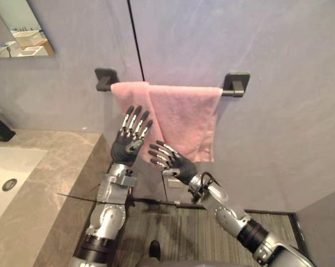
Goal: Organize washtable
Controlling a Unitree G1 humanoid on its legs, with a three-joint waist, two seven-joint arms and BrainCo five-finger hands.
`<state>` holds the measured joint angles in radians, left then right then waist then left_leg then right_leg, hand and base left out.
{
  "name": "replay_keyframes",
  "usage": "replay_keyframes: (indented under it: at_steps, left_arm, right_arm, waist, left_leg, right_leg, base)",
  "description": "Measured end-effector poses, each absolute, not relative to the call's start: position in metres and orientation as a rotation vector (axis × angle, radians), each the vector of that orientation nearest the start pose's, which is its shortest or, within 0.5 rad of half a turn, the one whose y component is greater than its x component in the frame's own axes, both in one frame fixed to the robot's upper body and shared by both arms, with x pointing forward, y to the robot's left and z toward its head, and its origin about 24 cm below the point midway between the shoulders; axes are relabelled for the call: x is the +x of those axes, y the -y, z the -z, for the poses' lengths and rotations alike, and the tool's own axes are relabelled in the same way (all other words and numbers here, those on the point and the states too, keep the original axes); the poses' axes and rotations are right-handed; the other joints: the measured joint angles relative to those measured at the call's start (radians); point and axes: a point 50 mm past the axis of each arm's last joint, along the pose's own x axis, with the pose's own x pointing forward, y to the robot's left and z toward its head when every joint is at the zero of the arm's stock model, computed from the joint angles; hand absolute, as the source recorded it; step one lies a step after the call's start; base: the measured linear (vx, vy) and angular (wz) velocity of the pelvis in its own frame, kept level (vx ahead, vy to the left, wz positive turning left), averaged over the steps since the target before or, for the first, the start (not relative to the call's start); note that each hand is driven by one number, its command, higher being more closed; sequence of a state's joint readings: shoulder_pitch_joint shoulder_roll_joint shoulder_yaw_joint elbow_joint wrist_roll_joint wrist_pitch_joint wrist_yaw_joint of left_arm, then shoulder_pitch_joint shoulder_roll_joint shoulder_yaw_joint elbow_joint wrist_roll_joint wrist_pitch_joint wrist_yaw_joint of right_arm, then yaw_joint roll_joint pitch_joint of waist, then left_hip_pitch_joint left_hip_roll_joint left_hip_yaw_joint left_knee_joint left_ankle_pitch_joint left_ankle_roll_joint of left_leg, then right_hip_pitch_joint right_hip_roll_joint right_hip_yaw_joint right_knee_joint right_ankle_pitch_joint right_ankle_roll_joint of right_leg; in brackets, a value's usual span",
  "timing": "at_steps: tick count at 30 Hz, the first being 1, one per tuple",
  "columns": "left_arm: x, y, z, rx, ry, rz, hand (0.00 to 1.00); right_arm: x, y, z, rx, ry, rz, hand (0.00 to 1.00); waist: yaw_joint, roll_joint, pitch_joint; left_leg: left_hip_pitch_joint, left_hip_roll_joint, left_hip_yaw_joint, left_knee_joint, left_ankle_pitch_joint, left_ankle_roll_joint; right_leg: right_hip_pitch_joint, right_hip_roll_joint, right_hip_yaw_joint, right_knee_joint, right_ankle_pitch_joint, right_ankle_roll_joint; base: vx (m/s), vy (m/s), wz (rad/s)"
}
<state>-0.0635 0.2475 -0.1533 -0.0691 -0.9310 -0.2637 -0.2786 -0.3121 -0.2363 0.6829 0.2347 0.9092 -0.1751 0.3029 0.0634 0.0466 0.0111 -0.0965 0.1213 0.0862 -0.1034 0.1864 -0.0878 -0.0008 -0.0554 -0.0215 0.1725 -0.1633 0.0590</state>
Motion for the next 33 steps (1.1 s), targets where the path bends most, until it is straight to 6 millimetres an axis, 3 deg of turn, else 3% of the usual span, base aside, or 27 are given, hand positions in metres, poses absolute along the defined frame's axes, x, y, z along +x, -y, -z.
replay_keyframes:
  at_steps: [17, 33]
  left_arm:
    - [0.262, -0.155, -0.108, -0.653, 0.406, 0.400, 0.00]
    - [0.261, -0.155, -0.105, -0.645, 0.406, 0.382, 0.00]
  right_arm:
    - [0.277, 0.055, -0.060, 0.519, 0.023, -0.720, 0.00]
    - [0.270, 0.053, -0.052, 0.511, 0.005, -0.713, 0.00]
  waist:
    - [0.006, -0.014, 0.018]
    - [0.005, -0.014, 0.019]
  left_leg:
    - [-0.021, 0.001, 0.013, 0.000, 0.001, 0.001]
    - [-0.002, 0.008, 0.041, 0.000, 0.001, 0.001]
  right_leg:
    - [-0.006, 0.002, 0.001, -0.018, 0.000, -0.001]
    - [-0.004, 0.005, 0.026, -0.031, 0.007, -0.004]
  base:
    - [0.01, -0.002, 0.01]
    - [0.00, -0.007, -0.05]
